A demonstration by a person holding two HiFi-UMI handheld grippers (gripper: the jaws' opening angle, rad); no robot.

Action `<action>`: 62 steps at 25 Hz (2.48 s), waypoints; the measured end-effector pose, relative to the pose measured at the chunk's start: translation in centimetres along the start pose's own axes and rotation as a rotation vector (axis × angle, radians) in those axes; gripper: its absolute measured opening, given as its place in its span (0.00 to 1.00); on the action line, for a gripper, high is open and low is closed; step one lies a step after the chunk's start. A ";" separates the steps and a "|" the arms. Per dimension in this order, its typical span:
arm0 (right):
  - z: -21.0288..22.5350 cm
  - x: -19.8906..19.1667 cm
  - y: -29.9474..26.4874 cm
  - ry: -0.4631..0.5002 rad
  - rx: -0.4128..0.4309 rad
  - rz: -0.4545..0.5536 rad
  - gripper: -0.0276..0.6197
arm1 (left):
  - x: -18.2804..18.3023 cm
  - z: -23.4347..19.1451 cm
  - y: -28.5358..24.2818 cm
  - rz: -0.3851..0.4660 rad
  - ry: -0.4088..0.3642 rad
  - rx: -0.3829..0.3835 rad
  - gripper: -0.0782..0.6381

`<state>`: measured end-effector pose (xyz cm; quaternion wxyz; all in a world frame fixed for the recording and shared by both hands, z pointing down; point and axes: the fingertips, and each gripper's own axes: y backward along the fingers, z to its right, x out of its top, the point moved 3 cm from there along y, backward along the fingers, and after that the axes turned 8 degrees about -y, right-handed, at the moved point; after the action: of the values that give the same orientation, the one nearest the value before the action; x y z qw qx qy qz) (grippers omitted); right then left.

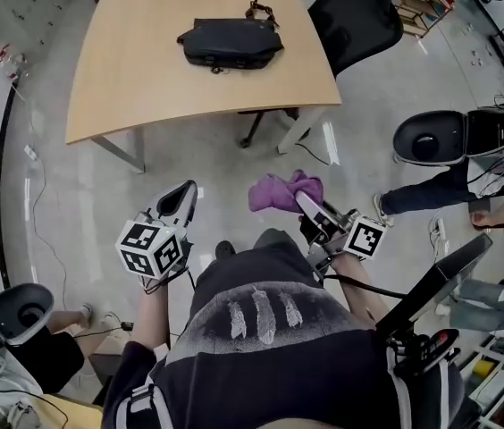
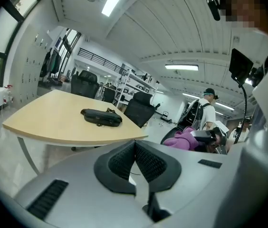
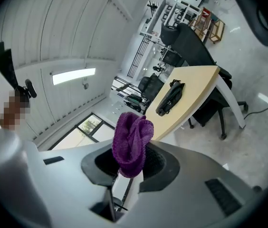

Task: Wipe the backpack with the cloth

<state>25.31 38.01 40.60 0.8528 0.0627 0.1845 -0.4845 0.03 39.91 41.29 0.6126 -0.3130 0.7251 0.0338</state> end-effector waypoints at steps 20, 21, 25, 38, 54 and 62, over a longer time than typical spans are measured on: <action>12.9 30.8 -18.1 0.309 -0.330 0.002 0.17 | 12.5 -17.2 -23.2 -0.092 -0.044 0.123 0.12; 13.3 32.2 -18.7 0.361 -0.376 0.001 0.17 | 12.8 -18.3 -24.1 -0.097 -0.036 0.125 0.12; 15.0 35.7 -21.9 0.535 -0.570 0.007 0.17 | 14.2 -24.1 -27.6 -0.121 -0.055 0.132 0.12; 20.7 33.2 -38.6 0.773 -0.890 -0.297 0.17 | 12.5 -37.2 -39.7 -0.310 -0.155 -0.073 0.12; 18.9 25.8 -48.1 0.998 -0.680 -0.710 0.16 | 9.5 -36.3 -42.1 -0.365 -0.085 -0.150 0.12; 17.5 21.9 -52.0 1.061 -0.584 -0.818 0.16 | 10.3 -40.6 -38.9 -0.319 0.017 -0.054 0.12</action>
<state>-4.28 -11.73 52.33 0.3813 -0.0152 0.7033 -0.5998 -16.48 -13.13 55.01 0.5953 -0.4409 0.6701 -0.0473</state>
